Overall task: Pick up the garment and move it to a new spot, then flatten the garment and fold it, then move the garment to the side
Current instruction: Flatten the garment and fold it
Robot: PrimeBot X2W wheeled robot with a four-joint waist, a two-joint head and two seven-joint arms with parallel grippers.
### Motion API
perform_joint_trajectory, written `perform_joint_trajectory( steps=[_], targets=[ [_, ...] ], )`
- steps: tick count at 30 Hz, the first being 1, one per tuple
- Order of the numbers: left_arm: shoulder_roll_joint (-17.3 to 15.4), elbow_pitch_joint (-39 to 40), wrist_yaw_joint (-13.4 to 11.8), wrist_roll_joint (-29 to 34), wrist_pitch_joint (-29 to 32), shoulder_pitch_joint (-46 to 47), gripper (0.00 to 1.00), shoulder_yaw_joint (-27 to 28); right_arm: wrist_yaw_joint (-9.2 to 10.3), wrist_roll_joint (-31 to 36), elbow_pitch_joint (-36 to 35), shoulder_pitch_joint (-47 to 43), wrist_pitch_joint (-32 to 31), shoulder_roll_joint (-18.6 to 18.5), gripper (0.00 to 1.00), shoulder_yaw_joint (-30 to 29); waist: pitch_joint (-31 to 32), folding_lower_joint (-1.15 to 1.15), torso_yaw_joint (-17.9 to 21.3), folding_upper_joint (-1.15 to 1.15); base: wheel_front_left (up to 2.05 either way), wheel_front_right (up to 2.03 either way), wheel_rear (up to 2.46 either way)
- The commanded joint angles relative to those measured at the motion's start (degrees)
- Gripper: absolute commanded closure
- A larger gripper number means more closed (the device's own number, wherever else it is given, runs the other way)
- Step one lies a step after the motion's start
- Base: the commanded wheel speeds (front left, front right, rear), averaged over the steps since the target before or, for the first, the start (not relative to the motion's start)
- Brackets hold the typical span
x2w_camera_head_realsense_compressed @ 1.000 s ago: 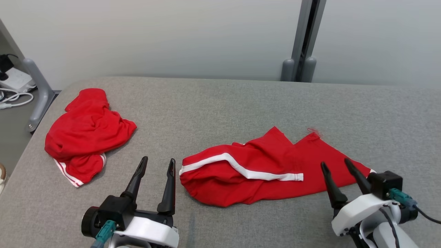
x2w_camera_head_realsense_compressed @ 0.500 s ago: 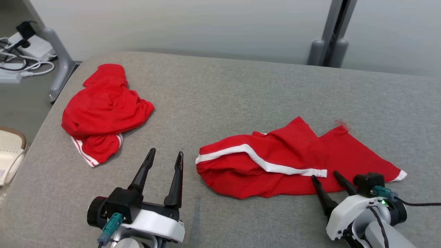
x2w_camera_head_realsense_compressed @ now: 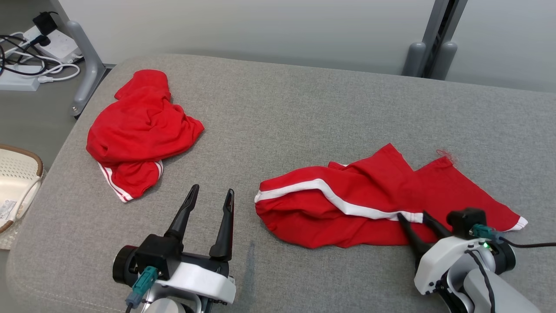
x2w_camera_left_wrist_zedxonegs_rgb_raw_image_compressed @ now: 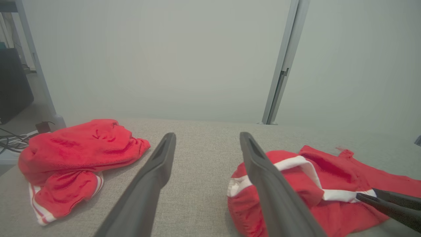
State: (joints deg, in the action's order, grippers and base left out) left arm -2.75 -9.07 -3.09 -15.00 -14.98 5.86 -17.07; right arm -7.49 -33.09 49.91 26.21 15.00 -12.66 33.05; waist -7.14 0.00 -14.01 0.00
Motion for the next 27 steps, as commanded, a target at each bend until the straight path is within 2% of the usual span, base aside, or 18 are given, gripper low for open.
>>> perform_joint_trajectory(
  steps=[1, 9, 17, 19, 23, 27],
  targets=[
    [-0.25, 0.06, -0.25, -0.34, -0.16, 0.85, 0.0, 0.04, 0.0, 0.32, -0.68, 0.65, 0.24, -0.75, 1.0, -0.03, 0.03, 0.0, 0.05, 0.0, 0.0, 0.0, 0.0],
    [-0.24, -0.54, -0.35, 0.17, -0.16, 0.01, 0.0, 1.0, 0.0, 1.2, -4.2, -0.21, 0.24, -1.27, 1.0, -2.59, 1.08, 0.0, 1.33, 0.0, 0.0, 0.0, 0.0],
    [-0.25, -1.14, -0.01, 0.35, -0.16, -0.73, 0.0, 1.71, 0.0, 1.95, -9.07, -2.93, 0.24, -2.73, 1.0, -10.34, 2.8, 0.0, 4.33, 0.0, 0.0, 0.0, 0.0],
    [-0.26, -1.59, 0.57, 0.02, -0.16, -0.96, 0.0, 1.26, 0.0, 2.75, -9.64, -4.58, 0.24, -3.05, 1.0, -13.31, 3.09, 0.0, 6.39, 0.0, 0.0, 0.0, 0.0],
    [-0.24, -5.86, 3.7, -0.78, -0.16, -1.02, 0.0, -1.87, 0.0, 2.6, -8.89, -5.4, 0.24, -2.06, 1.0, -12.76, 3.41, 0.0, 8.2, 0.0, 0.0, 0.0, 0.0],
    [-0.28, -9.1, 6.69, 0.97, -0.16, -0.96, 0.0, -3.99, 0.0, 2.25, -7.67, -5.22, 0.24, -1.41, 1.0, -11.88, 3.73, 0.0, 8.71, 0.0, 0.0, 0.0, 0.0]
  ],
)
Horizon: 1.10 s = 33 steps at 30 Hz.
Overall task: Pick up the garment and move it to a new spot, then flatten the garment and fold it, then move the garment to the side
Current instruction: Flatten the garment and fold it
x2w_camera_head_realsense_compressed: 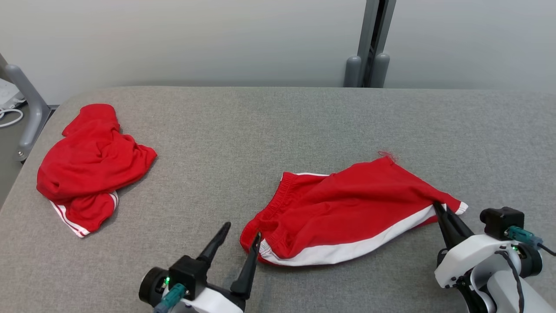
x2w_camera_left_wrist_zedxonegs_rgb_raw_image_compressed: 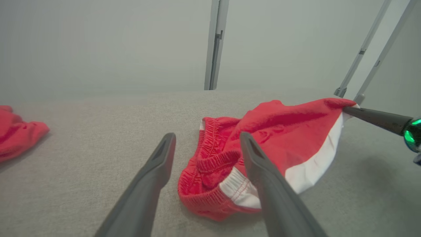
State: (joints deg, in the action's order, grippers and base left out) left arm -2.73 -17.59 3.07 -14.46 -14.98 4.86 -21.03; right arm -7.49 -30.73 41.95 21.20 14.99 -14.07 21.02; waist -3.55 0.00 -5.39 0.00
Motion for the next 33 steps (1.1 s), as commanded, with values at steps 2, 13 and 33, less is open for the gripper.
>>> perform_joint_trajectory(
  steps=[2, 13, 33],
  targets=[
    [-0.28, -1.97, 1.67, 1.49, -0.16, -0.26, 0.0, -0.8, 0.0, -0.42, 0.84, -0.18, 0.25, 0.3, 1.0, 0.52, 0.41, 0.0, 0.12, 0.0, 0.0, 0.0, 0.0],
    [-2.08, -12.02, 4.32, 8.75, -0.16, 4.13, 0.0, -8.21, 0.0, -1.45, 2.4, -0.46, 0.24, 1.11, 1.0, 1.23, 1.04, 0.0, -0.28, 0.0, 0.0, 0.0, 0.0],
    [-3.49, -17.56, 4.41, 1.66, -0.16, 11.8, 1.0, -17.34, 0.0, -1.3, 3.07, 1.5, 0.25, 0.73, 1.0, 1.57, -1.1, 0.0, 0.02, 0.0, 0.0, 0.0, 0.0]
  ],
)
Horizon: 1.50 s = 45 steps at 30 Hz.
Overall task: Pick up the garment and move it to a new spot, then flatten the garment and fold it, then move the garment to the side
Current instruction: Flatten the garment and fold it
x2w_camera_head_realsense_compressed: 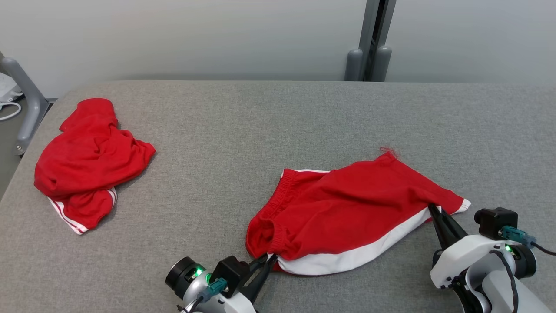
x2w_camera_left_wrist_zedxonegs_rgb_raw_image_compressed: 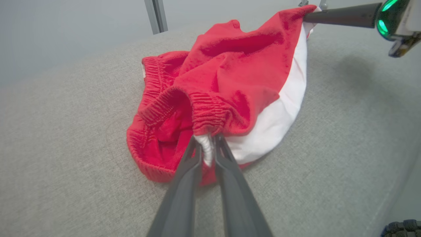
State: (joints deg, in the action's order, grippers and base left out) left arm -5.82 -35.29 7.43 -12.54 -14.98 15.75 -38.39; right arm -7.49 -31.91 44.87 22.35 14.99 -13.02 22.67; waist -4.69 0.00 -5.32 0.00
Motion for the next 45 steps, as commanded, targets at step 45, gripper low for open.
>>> perform_joint_trajectory(
  steps=[45],
  targets=[
    [-9.34, 10.67, -5.55, -40.12, 5.33, 23.74, 1.0, 3.87, 0.0, -34.5, -11.3, 17.02, -7.89, 0.25, 1.0, -6.26, 6.37, 0.0, 3.99, 0.0, 0.0, 0.0, 0.0]
  ],
)
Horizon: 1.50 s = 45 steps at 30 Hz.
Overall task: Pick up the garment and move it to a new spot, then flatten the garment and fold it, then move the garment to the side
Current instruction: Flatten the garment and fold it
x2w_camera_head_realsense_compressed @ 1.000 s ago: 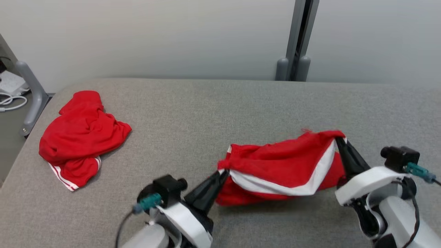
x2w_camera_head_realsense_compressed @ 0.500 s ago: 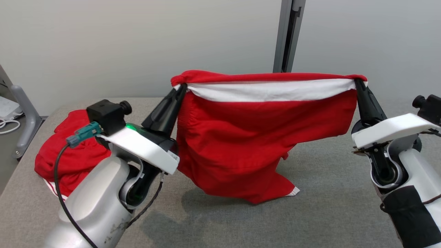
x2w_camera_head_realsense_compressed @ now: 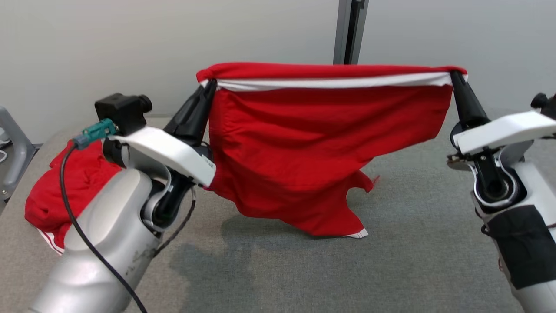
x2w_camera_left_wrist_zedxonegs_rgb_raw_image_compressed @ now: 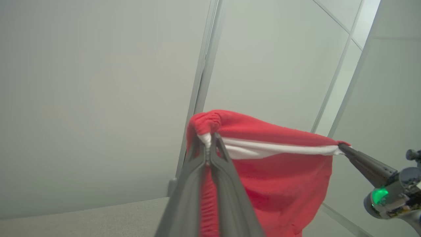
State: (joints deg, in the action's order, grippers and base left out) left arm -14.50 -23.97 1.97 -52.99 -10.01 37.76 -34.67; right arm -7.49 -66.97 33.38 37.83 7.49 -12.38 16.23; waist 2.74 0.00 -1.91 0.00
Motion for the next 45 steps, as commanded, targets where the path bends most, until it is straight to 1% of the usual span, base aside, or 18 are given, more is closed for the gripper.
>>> perform_joint_trajectory(
  steps=[1, 3, 5, 9, 11, 13, 17, 20, 21, 22, 23, 25, 28, 31, 35, 41, 45],
  targets=[
    [-0.91, -1.41, -0.21, 0.97, 0.81, 3.28, 1.0, 0.04, 0.0, 0.89, 0.45, 2.96, -0.59, -0.33, 1.0, 0.51, -1.82, 0.0, 0.85, 0.0, 0.0, 0.0, 0.0],
    [-0.59, -2.84, -0.01, 1.13, 2.38, 6.89, 1.0, 0.02, 0.0, 1.86, 1.35, 6.6, -1.09, -0.77, 1.0, 0.96, -4.24, 0.0, 1.48, 0.0, 0.0, 0.0, 0.0],
    [-0.66, -4.46, 0.28, 2.01, 3.93, 11.98, 1.0, 0.15, 0.0, 2.72, 2.57, 11.56, -1.5, -0.95, 1.0, 1.09, -7.98, 0.0, 2.13, 0.0, 0.0, 0.0, 0.0],
    [-1.14, -9.59, 1.03, 4.96, 5.41, 22.73, 1.0, -0.4, 0.0, 5.33, 6.03, 22.78, -1.87, -0.13, 1.0, 2.59, -15.43, 0.0, 3.69, 0.0, 0.0, 0.0, 0.0],
    [-0.95, -12.76, 1.53, 5.95, 5.16, 28.07, 1.0, -0.22, 0.0, 6.73, 8.05, 28.7, -0.71, 0.64, 1.0, 3.8, -18.21, 0.0, 4.76, 0.0, 0.0, 0.0, 0.0],
    [-0.17, -16.41, 1.8, 7.02, 3.84, 33.06, 1.0, 0.16, 0.0, 7.35, 10.78, 33.87, 1.16, 1.51, 1.0, 4.21, -20.41, 0.0, 5.39, 0.0, 0.0, 0.0, 0.0],
    [1.56, -23.34, 0.68, 9.71, -2.07, 42.08, 1.0, 1.18, 0.0, 7.64, 14.01, 42.49, 5.53, 3.46, 1.0, 5.23, -24.27, 0.0, 5.96, 0.0, 0.0, 0.0, 0.0],
    [2.91, -26.4, 0.82, 12.27, -4.57, 47.14, 1.0, 1.5, 0.0, 8.39, 14.53, 45.95, 7.37, 3.65, 1.0, 5.84, -26.85, 0.0, 6.2, 0.0, 0.0, 0.0, 0.0],
    [2.91, -26.4, 0.82, 12.27, -4.57, 47.14, 1.0, 1.5, 0.0, 8.39, 14.53, 45.95, 7.37, 3.65, 1.0, 5.84, -26.85, 0.0, 6.2, 0.0, 0.0, 0.0, 0.0],
    [3.77, -26.45, 0.42, 14.38, -5.1, 49.28, 1.0, 2.33, 0.0, 8.58, 14.46, 46.86, 7.75, 3.72, 1.0, 5.47, -28.59, 0.0, 6.23, 0.0, 0.0, 0.0, 0.0],
    [3.77, -26.45, 0.42, 14.38, -5.1, 49.28, 1.0, 2.33, 0.0, 8.58, 14.46, 46.86, 7.75, 3.72, 1.0, 5.47, -28.59, 0.0, 6.23, 0.0, 0.0, 0.0, 0.0],
    [4.12, -23.91, 0.21, 17.42, -5.1, 49.49, 1.0, 4.21, 0.0, 9.53, 13.43, 46.78, 7.84, 3.67, 1.0, 3.48, -30.59, 0.0, 6.33, 0.0, 0.0, 0.0, 0.0],
    [4.8, -22.15, 0.45, 21.61, -5.11, 45.95, 1.0, 6.33, 0.0, 11.33, 13.12, 43.46, 7.76, 4.96, 1.0, 2.85, -33.04, 0.0, 6.58, 0.0, 0.0, 0.0, 0.0],
    [5.73, -22.54, 1.67, 24.47, -5.1, 43.05, 1.0, 7.93, 0.0, 12.18, 13.69, 40.64, 7.78, 5.38, 1.0, 3.78, -34.95, 0.0, 6.45, 0.0, 0.0, 0.0, 0.0],
    [6.48, -24.74, 3.67, 27.64, -5.11, 37.68, 1.0, 7.93, 0.0, 12.17, 14.75, 35.94, 7.78, 5.23, 1.0, 6.51, -35.82, 0.0, 5.7, 0.0, 0.0, 0.0, 0.0],
    [8.37, -27.98, 5.07, 29.02, -5.11, 30.85, 1.0, 8.19, 0.0, 9.64, 16.36, 29.62, 7.8, 3.93, 1.0, 10.05, -33.62, 0.0, 4.16, 0.0, 0.0, 0.0, 0.0],
    [9.31, -30.81, 5.56, 29.09, -5.11, 25.75, 1.0, 5.58, 0.0, 6.79, 17.52, 24.98, 7.74, 2.94, 1.0, 15.12, -29.76, 0.0, 3.07, 0.0, 0.0, 0.0, 0.0]
  ],
)
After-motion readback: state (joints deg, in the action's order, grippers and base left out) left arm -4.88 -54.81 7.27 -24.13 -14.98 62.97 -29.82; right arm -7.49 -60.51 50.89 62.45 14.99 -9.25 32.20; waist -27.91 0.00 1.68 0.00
